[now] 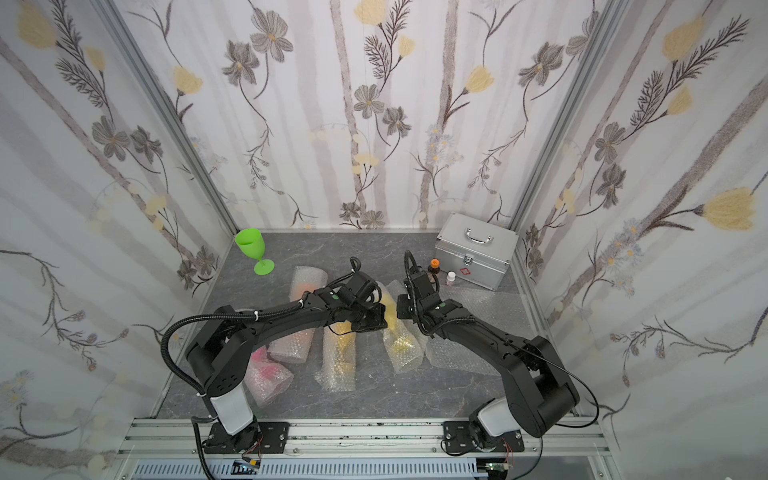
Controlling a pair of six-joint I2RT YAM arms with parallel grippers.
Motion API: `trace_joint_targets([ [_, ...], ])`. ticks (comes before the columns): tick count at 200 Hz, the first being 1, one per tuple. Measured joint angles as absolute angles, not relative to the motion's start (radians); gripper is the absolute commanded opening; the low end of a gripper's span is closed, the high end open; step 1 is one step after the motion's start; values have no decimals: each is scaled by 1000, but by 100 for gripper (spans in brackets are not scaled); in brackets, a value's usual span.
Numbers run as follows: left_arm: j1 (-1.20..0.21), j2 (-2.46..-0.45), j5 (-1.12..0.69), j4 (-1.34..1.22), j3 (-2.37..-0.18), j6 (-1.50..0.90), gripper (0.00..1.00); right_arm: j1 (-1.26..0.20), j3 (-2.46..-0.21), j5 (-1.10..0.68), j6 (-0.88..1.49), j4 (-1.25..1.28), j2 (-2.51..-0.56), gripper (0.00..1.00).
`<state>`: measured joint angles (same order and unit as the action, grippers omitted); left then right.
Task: Unpack wine glasses from bubble wrap
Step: Unwrap the bubble wrap at the center of the board.
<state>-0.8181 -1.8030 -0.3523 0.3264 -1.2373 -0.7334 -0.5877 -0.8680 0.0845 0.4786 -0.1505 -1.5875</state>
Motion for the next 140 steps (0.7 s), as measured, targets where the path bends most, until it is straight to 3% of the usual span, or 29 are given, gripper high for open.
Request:
trace_joint_targets([
  [38,-817,-1803,-352,326,-1234,-733,0,-566,-841,83,477,-160,-1517,39],
  [140,-808,-1788,-341,326,-1209,-730,0,-557,-794,85,436,-257,-1544,39],
])
